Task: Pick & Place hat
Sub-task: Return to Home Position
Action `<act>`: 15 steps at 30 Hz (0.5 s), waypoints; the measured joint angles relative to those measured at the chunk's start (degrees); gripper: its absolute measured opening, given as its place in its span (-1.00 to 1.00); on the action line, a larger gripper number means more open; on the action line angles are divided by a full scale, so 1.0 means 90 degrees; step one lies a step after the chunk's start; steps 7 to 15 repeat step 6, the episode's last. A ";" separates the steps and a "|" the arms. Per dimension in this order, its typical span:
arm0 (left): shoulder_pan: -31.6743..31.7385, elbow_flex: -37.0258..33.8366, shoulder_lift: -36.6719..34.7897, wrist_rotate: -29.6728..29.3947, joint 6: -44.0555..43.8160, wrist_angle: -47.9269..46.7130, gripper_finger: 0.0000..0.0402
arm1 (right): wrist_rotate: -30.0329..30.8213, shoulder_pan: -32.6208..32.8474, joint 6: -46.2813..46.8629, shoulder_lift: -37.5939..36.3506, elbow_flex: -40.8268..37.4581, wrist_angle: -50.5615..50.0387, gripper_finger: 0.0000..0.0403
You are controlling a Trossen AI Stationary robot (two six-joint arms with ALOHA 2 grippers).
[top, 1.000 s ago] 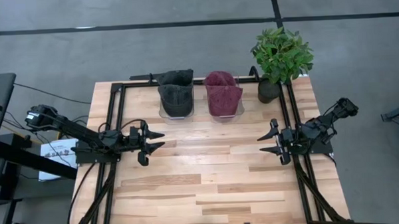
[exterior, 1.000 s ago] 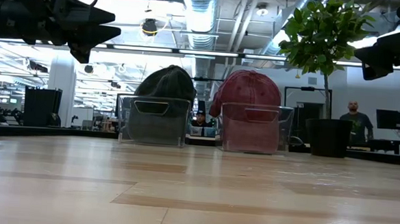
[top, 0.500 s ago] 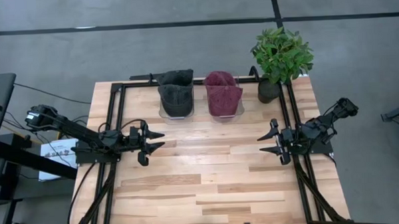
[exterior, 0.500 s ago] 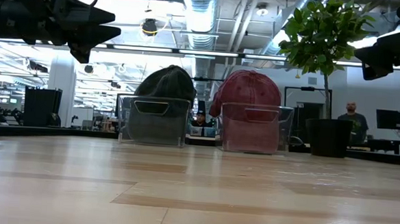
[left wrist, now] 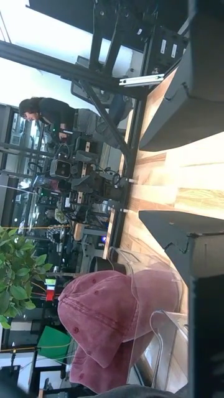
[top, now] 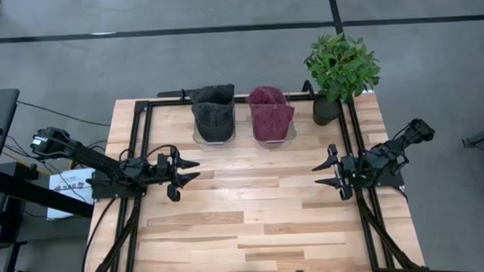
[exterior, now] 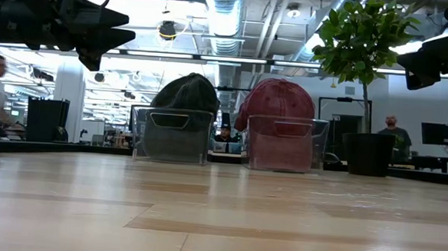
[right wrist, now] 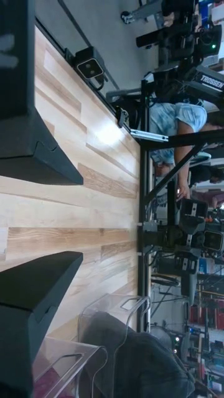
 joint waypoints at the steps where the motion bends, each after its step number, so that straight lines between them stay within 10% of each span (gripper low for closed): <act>1: 0.0000 -0.0001 -0.0001 0.0000 0.0002 -0.0001 -0.19 | 0.0000 0.0001 0.0001 0.0000 0.0000 0.0000 -0.13; 15: 0.0000 -0.0001 0.0000 -0.0002 0.0000 0.0000 -0.19 | 0.0000 0.0001 0.0000 0.0000 -0.0001 0.0000 -0.13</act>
